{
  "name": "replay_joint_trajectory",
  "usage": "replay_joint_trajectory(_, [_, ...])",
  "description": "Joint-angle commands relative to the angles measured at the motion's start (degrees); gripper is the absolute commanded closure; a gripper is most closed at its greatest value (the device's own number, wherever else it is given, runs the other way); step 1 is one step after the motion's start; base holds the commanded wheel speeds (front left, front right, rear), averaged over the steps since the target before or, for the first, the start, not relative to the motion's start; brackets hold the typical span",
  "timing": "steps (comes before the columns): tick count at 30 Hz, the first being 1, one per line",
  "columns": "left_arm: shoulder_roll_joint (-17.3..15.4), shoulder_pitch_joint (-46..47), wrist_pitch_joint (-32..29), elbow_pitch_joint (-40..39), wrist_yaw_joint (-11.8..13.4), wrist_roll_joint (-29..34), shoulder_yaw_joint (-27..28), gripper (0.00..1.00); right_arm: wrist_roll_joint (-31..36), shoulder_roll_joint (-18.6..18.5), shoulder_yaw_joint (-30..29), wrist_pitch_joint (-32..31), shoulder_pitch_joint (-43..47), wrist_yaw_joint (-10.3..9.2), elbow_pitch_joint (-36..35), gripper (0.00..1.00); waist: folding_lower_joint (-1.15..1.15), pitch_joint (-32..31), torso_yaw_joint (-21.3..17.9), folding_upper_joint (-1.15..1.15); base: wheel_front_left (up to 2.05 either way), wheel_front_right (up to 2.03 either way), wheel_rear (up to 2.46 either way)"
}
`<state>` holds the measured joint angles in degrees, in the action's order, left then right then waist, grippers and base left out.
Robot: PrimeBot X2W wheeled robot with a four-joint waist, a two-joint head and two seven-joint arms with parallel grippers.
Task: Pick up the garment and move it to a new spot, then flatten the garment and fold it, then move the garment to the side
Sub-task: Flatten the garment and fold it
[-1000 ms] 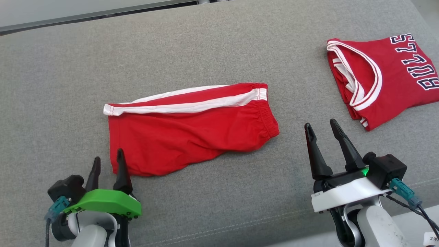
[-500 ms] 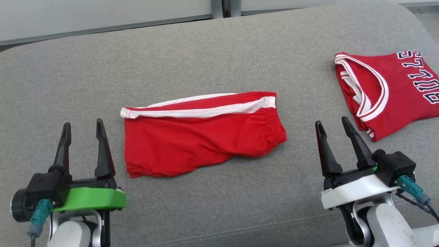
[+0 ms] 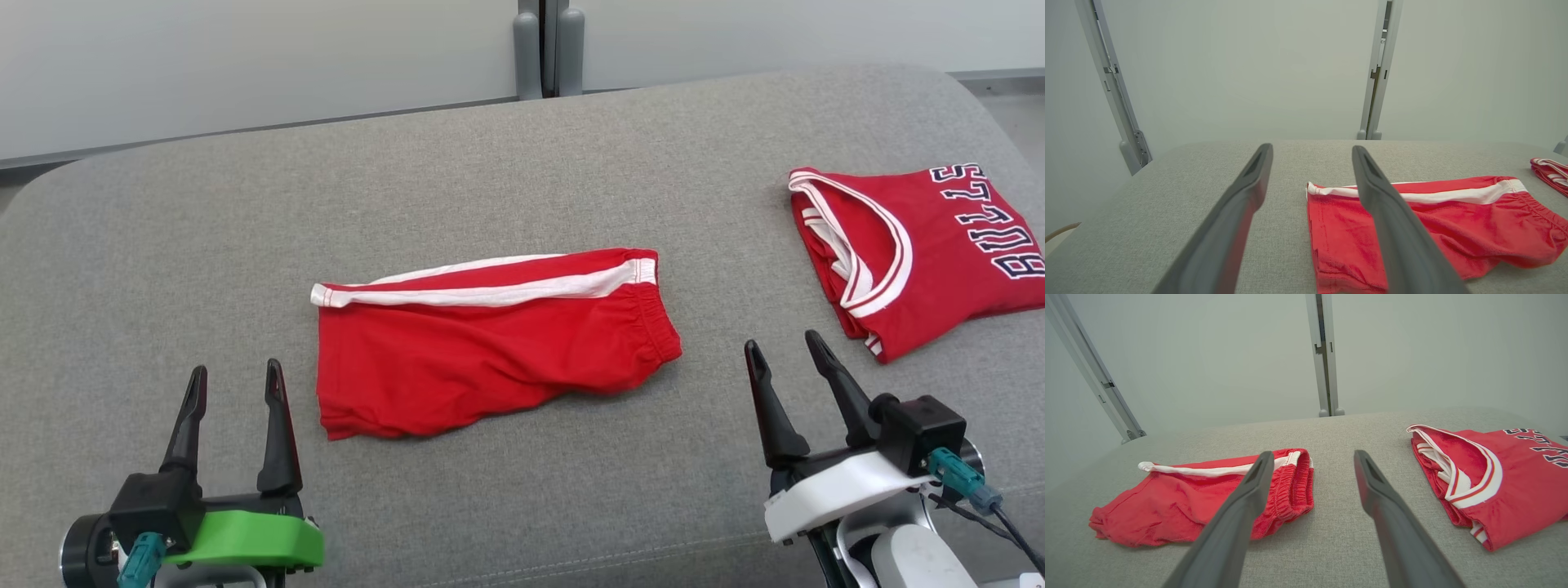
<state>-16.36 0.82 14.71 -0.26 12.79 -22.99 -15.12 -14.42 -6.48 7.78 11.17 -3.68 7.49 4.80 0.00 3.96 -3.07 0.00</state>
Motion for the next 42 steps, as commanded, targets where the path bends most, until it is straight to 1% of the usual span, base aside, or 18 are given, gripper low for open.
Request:
replay_joint_trajectory(1, [0.03,-1.21,-0.08,0.18,0.30,-0.12,-0.22,0.00,0.19,0.02,-0.19,-0.30,1.38,-0.01,0.05,0.00,0.00,-1.05,0.29,0.00,0.00,0.00,0.00])
replay_joint_trajectory(8, [-0.62,-2.46,-0.12,0.22,0.74,0.11,-0.35,0.00,0.48,0.18,-0.43,-1.00,3.16,-0.01,-0.55,0.00,0.00,-1.92,0.39,0.00,0.00,0.00,0.00])
replay_joint_trajectory(18, [-0.96,-2.02,-0.25,0.41,1.16,-0.20,-0.33,0.00,0.39,0.15,-0.62,-1.44,3.23,-0.01,-1.45,0.00,0.00,-1.73,0.63,0.00,0.00,0.00,0.00])
replay_joint_trajectory(26, [-0.76,-0.27,-0.34,0.56,0.75,-0.05,-0.98,0.00,-1.00,-0.35,-1.55,-2.00,2.92,-0.01,-0.75,0.00,0.00,-1.27,2.42,0.00,0.00,0.00,0.00])
replay_joint_trajectory(31, [-0.76,0.52,-0.78,0.79,0.50,-0.06,-1.53,0.00,-3.00,-1.80,-2.61,-2.34,0.59,-0.01,2.78,0.00,0.00,-0.75,4.10,0.00,0.00,0.00,0.00])
replay_joint_trajectory(33, [-0.72,1.04,-0.92,0.86,0.34,0.03,-1.84,0.00,-4.75,-2.31,-2.84,-2.42,-0.59,-0.01,5.30,0.00,0.00,-0.29,4.99,0.00,0.00,0.00,0.00])
replay_joint_trajectory(35, [-0.42,1.71,-1.00,0.98,0.32,0.04,-2.14,0.00,-5.77,-3.57,-2.64,-2.78,-2.31,-0.01,8.16,0.00,0.00,0.29,5.96,0.00,0.00,0.00,0.00])
replay_joint_trajectory(36, [-0.29,1.91,-1.06,1.09,0.46,-0.02,-2.17,0.00,-7.29,-3.55,-2.45,-3.19,-3.32,-0.01,9.83,0.00,0.00,0.73,6.35,0.00,0.00,0.00,0.00])
replay_joint_trajectory(38, [-0.04,2.73,-1.08,1.05,0.22,-0.03,-2.45,0.00,-8.22,-5.11,-1.71,-3.39,-5.70,-0.01,12.76,0.00,0.00,1.76,7.25,0.00,0.00,0.00,0.00])
replay_joint_trajectory(42, [0.37,3.94,-0.88,1.34,-0.24,0.05,-2.89,0.00,-11.67,-6.63,1.12,-3.68,-10.47,-0.02,18.65,0.00,0.00,4.01,8.91,0.00,0.00,0.00,0.00])
